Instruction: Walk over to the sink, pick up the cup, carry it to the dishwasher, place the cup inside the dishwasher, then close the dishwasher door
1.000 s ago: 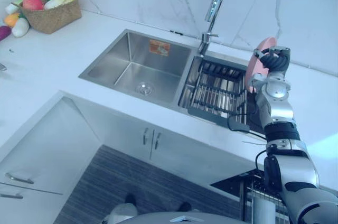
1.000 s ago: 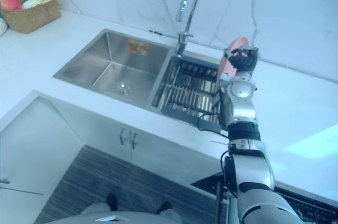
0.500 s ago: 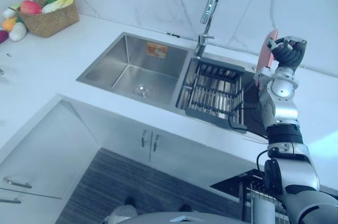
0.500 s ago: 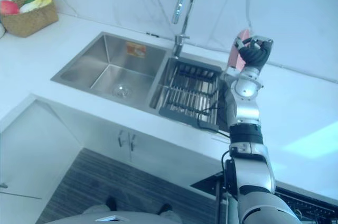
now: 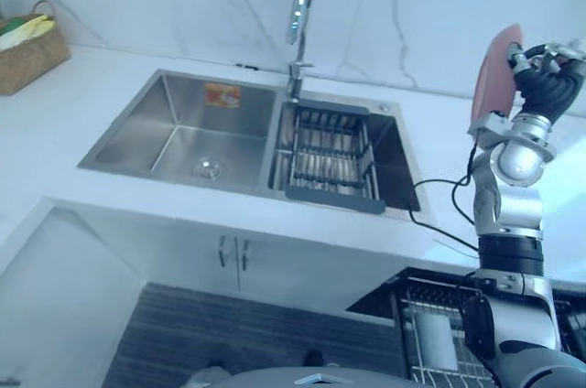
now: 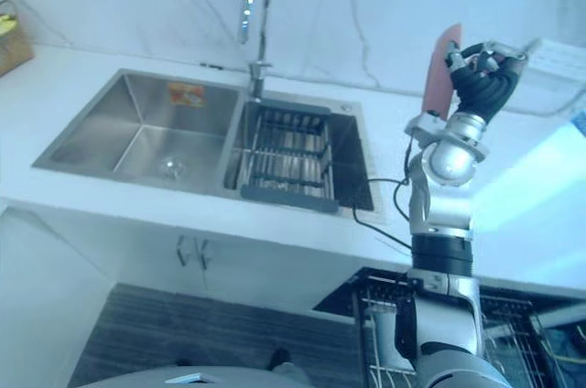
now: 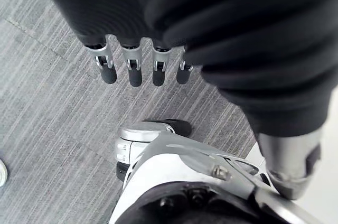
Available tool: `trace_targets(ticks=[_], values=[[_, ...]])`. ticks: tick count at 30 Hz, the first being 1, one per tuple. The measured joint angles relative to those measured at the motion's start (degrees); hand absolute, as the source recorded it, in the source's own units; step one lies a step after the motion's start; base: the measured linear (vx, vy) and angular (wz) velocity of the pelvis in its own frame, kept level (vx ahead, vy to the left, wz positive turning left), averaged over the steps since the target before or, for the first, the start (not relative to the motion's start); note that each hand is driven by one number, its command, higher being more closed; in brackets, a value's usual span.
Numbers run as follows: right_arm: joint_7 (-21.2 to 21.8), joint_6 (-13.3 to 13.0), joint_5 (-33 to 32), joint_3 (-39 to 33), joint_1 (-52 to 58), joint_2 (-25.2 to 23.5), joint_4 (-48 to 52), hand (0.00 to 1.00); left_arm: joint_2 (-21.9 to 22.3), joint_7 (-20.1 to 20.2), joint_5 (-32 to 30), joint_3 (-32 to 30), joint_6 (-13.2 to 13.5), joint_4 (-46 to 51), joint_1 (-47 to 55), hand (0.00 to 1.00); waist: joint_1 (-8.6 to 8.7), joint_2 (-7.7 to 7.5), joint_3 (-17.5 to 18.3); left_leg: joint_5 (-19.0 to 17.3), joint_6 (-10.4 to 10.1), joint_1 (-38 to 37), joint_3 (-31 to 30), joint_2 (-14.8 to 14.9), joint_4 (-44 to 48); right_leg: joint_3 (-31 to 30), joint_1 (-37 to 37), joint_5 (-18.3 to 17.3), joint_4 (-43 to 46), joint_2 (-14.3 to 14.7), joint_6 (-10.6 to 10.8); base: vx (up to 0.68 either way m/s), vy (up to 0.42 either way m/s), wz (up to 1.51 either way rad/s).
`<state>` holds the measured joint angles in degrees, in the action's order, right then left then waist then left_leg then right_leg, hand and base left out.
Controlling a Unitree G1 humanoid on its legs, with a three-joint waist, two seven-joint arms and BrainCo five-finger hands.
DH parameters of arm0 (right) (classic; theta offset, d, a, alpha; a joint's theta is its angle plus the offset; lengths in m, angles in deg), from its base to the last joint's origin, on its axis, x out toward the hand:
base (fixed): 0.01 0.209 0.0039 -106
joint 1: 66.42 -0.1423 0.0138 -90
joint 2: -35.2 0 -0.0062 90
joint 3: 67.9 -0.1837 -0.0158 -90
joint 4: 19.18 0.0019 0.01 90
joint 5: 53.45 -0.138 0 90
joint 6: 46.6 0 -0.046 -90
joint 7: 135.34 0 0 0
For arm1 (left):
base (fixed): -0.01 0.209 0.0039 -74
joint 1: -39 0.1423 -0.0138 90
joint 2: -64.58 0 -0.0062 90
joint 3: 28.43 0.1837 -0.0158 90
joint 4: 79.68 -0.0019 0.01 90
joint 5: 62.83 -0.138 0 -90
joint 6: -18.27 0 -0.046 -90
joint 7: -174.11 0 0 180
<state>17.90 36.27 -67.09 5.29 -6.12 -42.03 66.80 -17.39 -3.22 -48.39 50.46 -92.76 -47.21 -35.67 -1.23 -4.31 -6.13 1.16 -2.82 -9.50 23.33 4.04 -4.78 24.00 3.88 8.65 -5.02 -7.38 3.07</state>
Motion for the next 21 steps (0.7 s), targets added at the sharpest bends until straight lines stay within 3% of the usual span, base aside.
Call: trace_targets(ticks=[5,14,21], values=[[-0.22,-0.09,-0.12,-3.51,3.17,0.15,5.47,1.0,-0.24,-0.38,0.05,-0.01,-0.76,-1.39,-0.05,0.0,1.65,-0.2,0.37,-0.73,-0.54,-0.98,2.36,0.01,-0.02,-2.55,-0.64,0.06,0.0,0.24,0.17,0.0,0.011,-0.28],[-1.53,-0.01,-0.7,-11.37,11.73,1.21,12.24,1.0,-0.98,-1.95,2.36,0.26,-4.61,-2.23,0.19,0.0,4.37,-0.89,1.3,-1.79,-0.87,-1.94,6.85,-0.46,-0.04,-7.64,-2.69,0.86,0.01,0.79,0.21,0.01,0.01,-0.27],[-2.05,0.11,-0.76,-16.89,19.26,1.21,12.26,1.0,-1.2,-3.8,6.48,0.57,-6.92,-2.99,1.19,0.0,6.38,-0.97,2.31,-3.29,-0.65,-2.61,9.7,-1.5,-0.02,-11.4,-4.03,1.46,0.03,0.64,0.87,0.02,0.034,-0.28]])
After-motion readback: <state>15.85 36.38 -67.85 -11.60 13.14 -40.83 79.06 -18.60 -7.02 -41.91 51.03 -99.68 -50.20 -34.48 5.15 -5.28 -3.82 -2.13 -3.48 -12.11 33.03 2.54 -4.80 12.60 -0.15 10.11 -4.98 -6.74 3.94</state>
